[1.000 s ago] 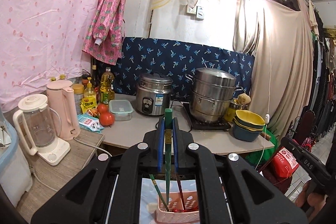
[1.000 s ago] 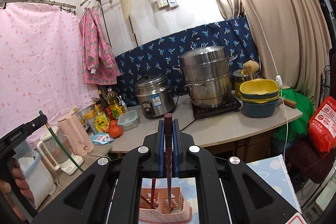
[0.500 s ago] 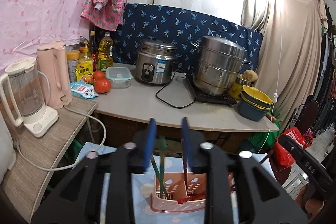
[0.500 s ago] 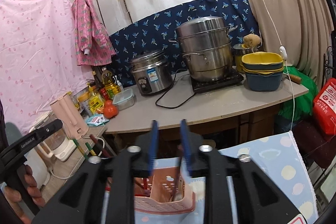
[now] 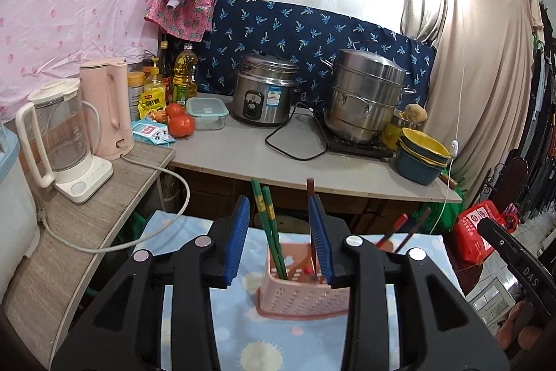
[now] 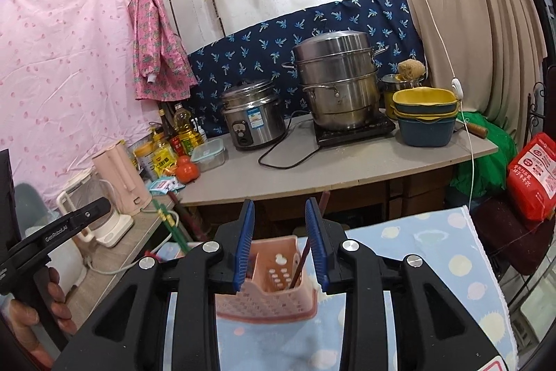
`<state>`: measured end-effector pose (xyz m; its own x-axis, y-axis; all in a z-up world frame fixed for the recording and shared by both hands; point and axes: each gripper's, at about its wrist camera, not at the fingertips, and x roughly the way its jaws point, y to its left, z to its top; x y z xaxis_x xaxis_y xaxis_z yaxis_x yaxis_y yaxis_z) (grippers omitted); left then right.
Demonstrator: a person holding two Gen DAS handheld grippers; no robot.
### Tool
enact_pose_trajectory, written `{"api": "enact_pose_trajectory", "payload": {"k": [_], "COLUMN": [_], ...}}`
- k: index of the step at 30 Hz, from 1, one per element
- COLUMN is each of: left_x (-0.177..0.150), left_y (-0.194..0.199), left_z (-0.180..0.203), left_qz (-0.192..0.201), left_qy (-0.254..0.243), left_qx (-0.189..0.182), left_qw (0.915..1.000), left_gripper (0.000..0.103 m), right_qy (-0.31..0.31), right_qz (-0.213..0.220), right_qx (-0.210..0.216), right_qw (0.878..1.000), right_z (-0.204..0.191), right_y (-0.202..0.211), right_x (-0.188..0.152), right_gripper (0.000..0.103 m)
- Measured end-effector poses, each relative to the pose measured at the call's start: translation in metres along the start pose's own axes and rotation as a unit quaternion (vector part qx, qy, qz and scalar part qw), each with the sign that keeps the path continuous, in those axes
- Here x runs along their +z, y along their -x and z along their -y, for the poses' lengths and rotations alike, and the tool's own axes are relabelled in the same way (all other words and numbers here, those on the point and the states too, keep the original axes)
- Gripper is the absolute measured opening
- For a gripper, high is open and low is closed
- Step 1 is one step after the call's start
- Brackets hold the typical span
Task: Organize utensils
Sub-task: 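Open both tools and withdraw them toward the gold spoon and brown chopstick, then grasp the gold-banded brown chopstick with the right tool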
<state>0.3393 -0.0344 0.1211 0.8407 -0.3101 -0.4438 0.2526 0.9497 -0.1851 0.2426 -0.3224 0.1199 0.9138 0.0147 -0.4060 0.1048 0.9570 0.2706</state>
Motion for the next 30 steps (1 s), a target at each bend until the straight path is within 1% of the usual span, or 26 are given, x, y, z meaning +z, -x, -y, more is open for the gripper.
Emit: {"api": "enact_pose_trajectory", "payload": {"k": [3,7,12,18,22,25,30], "left_x": [-0.015,-0.041,-0.086,-0.147,-0.191,-0.222,-0.266], "left_y": [0.015,0.033,0.052,0.072,0.082,0.085,0.092], "left_z": [-0.002,-0.004,-0.006,-0.006,-0.011,-0.013,-0.018], "left_qz": [-0.008,-0.027,-0.064,-0.107,-0.147,-0.176,-0.218], "left_qy": [-0.002,-0.003,0.000,-0.004,0.008,0.009,0.013], "left_qx": [0.001,0.001,-0.001,0.006,0.007,0.011,0.015], "left_qw": [1.0000,0.9996,0.9979,0.9942,0.9891,0.9842,0.9756], "left_gripper": [0.034,0.034,0.034,0.034,0.034,0.034,0.034], "right_qy": [0.008,0.016,0.018,0.044,0.052,0.053,0.067], "right_qz": [-0.014,-0.043,-0.085,-0.134,-0.171,-0.200,-0.237], "right_qx": [0.001,0.002,0.004,0.002,0.009,0.018,0.036], "right_qw": [1.000,0.999,0.996,0.990,0.984,0.978,0.969], "right_z": [-0.004,-0.008,-0.011,-0.023,-0.030,-0.037,-0.053], "right_y": [0.015,0.035,0.059,0.090,0.106,0.116,0.124], "right_x": [-0.016,-0.051,-0.101,-0.166,-0.209,-0.241,-0.279], "right_gripper": [0.030,0.030,0.030,0.030,0.030,0.030,0.030]}}
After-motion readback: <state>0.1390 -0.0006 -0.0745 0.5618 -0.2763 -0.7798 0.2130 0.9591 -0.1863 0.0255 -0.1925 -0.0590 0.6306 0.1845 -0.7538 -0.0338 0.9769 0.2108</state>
